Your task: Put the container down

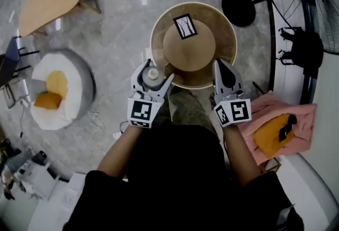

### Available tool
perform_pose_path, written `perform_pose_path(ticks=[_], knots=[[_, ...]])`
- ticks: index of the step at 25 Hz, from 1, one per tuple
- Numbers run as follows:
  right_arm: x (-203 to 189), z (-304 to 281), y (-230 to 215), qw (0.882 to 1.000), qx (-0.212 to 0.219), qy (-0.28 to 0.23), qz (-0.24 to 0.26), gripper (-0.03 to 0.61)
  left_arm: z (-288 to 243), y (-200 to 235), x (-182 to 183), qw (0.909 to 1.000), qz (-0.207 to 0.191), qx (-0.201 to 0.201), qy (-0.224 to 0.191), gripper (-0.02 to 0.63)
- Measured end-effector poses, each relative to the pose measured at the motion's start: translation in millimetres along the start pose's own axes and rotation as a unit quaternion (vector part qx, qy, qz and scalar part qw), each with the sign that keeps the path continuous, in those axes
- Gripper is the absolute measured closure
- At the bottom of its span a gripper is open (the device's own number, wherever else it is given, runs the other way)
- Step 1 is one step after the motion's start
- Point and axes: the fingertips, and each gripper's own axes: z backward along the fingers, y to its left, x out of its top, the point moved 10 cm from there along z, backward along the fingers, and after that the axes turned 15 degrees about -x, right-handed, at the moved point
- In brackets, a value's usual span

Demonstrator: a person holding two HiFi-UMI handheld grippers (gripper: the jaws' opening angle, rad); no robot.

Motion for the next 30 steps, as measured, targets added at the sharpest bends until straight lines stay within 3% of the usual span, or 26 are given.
perform_pose_path(ticks=[3,6,9,11,14,17,25,30], knots=[[-24,-13,-3,1.000,-0.025,-0.001,-0.015,0.557,-43,17,-27,0.9973,-0.021,-0.064,0.030,0.264],[-51,-40,-10,0.999,-0.020,-0.021,-0.017,0.557,-90,38,-58,0.9911,-0.043,-0.113,0.055,0.264],[-85,-68,-23,0.999,-0.037,-0.026,-0.014,0.557,-143,59,-92,0.9788,-0.084,-0.169,0.080,0.264],[-113,-80,-35,0.997,-0.066,-0.014,-0.039,0.557,-171,68,-115,0.9700,-0.103,-0.198,0.096,0.264],[-152,-94,-57,0.991,-0.105,-0.007,-0.082,0.557,-205,78,-150,0.9659,-0.110,-0.215,0.094,0.264],[-187,-109,-72,0.990,-0.123,-0.004,-0.073,0.557,-240,88,-188,0.9611,-0.128,-0.229,0.085,0.264],[-267,-124,-94,0.982,-0.150,0.014,-0.117,0.557,-329,92,-295,0.9465,-0.140,-0.270,0.107,0.264],[-307,-120,-104,0.983,-0.146,0.028,-0.104,0.557,-375,84,-332,0.9484,-0.122,-0.276,0.096,0.264]])
